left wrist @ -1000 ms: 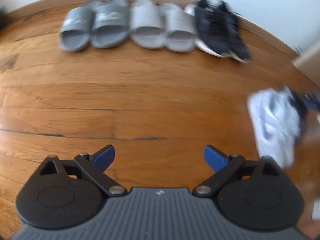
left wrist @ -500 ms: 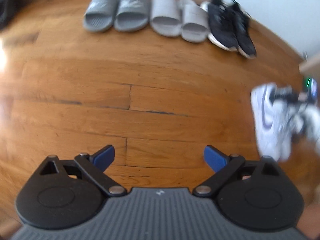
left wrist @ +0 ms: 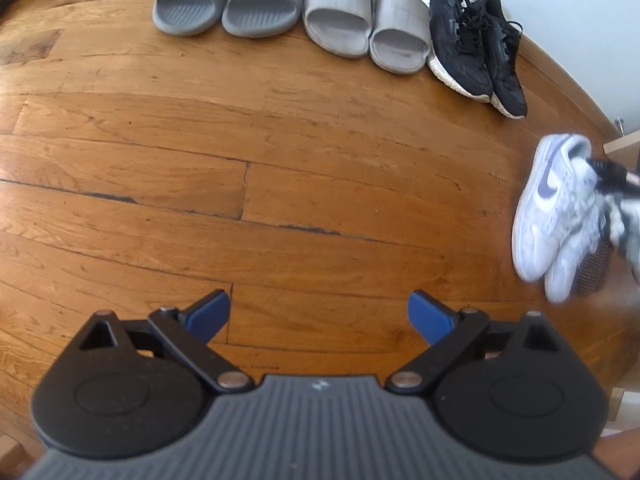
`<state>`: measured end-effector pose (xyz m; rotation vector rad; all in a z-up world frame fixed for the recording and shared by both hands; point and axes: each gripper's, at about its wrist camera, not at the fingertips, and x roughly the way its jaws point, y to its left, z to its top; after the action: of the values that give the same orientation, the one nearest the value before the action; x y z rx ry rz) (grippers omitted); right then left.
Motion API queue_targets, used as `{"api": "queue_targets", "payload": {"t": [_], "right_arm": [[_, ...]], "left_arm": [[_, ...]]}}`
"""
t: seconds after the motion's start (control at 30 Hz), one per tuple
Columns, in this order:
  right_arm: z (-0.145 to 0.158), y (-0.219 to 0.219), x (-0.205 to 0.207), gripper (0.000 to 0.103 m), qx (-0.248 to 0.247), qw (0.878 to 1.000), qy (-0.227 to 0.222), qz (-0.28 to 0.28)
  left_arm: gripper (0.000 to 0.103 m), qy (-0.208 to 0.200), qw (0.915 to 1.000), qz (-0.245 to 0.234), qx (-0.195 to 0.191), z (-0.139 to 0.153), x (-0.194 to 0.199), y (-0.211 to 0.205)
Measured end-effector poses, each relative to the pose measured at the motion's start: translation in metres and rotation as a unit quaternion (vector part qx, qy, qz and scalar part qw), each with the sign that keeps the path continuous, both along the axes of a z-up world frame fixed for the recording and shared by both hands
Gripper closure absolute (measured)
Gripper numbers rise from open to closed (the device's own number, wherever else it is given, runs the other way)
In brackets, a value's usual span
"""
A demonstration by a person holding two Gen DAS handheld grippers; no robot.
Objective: Organize scattered shoes
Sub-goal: 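Carry the white sneakers and set them beside the black sneakers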
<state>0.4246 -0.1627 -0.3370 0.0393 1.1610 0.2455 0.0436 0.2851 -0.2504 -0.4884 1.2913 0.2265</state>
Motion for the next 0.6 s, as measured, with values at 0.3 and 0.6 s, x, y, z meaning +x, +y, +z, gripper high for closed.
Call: {"api": "queue_targets", "payload": {"t": [0.3, 0.6], "right_arm": [[-0.013, 0.042, 0.113, 0.067, -0.026, 0.999, -0.002, -0.025], [0.003, 0.106, 0.180, 0.064, -0.061, 0.997, -0.043, 0.013]], "left_arm": [[0.006, 0.032, 0.9994, -0.003, -0.010, -0.014, 0.011, 0.007], [0.006, 0.030, 0.9995, -0.002, -0.003, -0.014, 0.014, 0.015]]}}
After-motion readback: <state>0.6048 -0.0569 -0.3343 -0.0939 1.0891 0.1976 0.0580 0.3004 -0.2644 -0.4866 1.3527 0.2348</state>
